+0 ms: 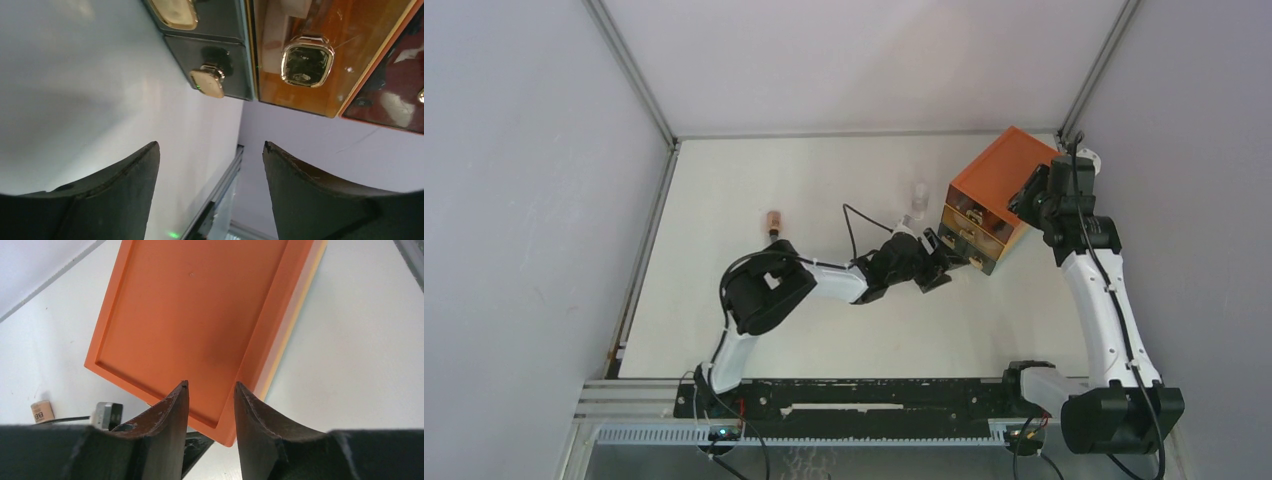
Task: Organize the makeup
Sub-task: Open the drawer in the storage box.
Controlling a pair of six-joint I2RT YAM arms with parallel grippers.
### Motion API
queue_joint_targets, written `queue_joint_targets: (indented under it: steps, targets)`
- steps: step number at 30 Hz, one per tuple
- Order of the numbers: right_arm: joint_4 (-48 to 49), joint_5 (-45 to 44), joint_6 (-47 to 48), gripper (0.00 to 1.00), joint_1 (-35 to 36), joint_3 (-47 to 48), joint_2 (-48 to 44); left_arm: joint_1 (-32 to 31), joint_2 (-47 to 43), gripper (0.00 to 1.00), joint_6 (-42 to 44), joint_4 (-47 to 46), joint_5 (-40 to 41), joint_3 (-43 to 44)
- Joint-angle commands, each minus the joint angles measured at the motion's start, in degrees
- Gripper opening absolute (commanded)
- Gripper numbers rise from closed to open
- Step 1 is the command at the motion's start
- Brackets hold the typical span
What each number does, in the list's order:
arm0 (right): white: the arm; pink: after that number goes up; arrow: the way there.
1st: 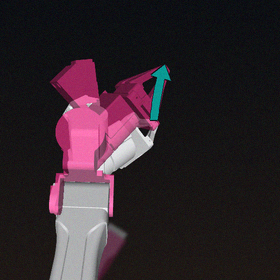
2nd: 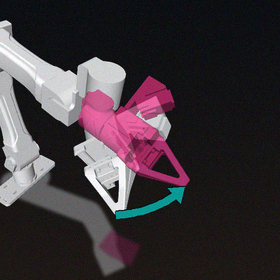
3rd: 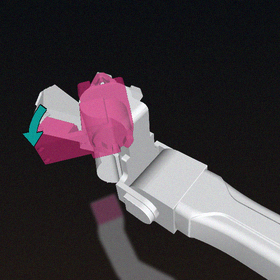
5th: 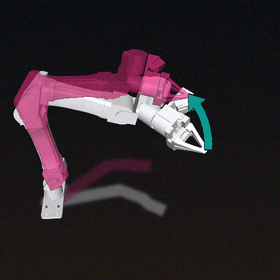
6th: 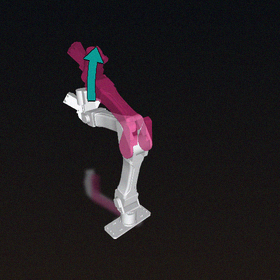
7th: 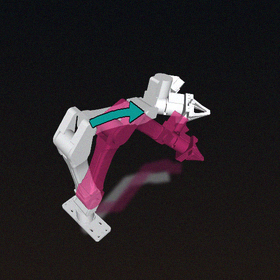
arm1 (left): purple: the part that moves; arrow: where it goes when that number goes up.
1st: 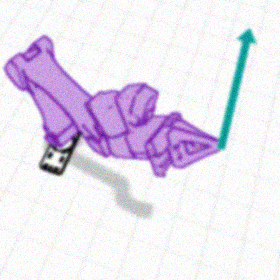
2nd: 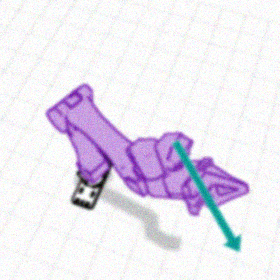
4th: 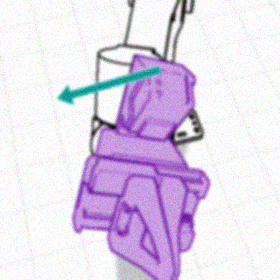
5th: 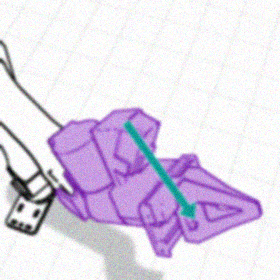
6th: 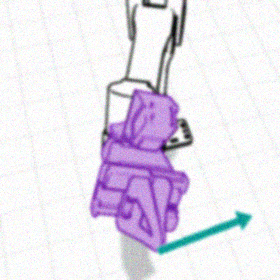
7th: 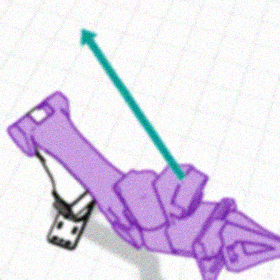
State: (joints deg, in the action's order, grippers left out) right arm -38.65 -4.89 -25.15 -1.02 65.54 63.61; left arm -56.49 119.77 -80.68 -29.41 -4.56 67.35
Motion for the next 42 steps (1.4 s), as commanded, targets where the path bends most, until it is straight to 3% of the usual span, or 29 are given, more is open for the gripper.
queue_joint_targets:
  steps: [1, 21, 24, 30, 33, 42]
  targets:
    - [0.51, -0.25, -1.88, 0.46, -0.81, 0.82, -1.89, -1.82, 4.41, 0.78, -8.92, -7.42, 4.46, 6.16]
    - [1.58, 0.57, -1.73, 0.46, -0.92, -0.63, -3.88, -2.99, 17.77, 0.61, -20.2, -10.37, 10.18, 16.49]
    - [1.95, 1.29, -1.87, 0.46, -0.9, -0.97, -3.85, -3.1, 18.76, 0.56, -20.83, -11.52, 10.99, 17.13]
    - [2.05, 1.74, -1.68, 0.46, -0.87, -1.28, -3.76, -3.16, 20.63, 0.37, -21.38, -13.28, 10.31, 19.21]
    - [2.18, 1.51, -1.7, 0.46, -0.89, -1.46, -3.68, -3.17, 19.63, 0.25, -21.2, -13.65, 10.5, 17.65]
    - [2.66, 0.47, -1.79, 0.46, -1.0, -1.51, -3.08, -2.8, 9.64, 0.27, -21.05, -17.67, 10.9, -1.02]
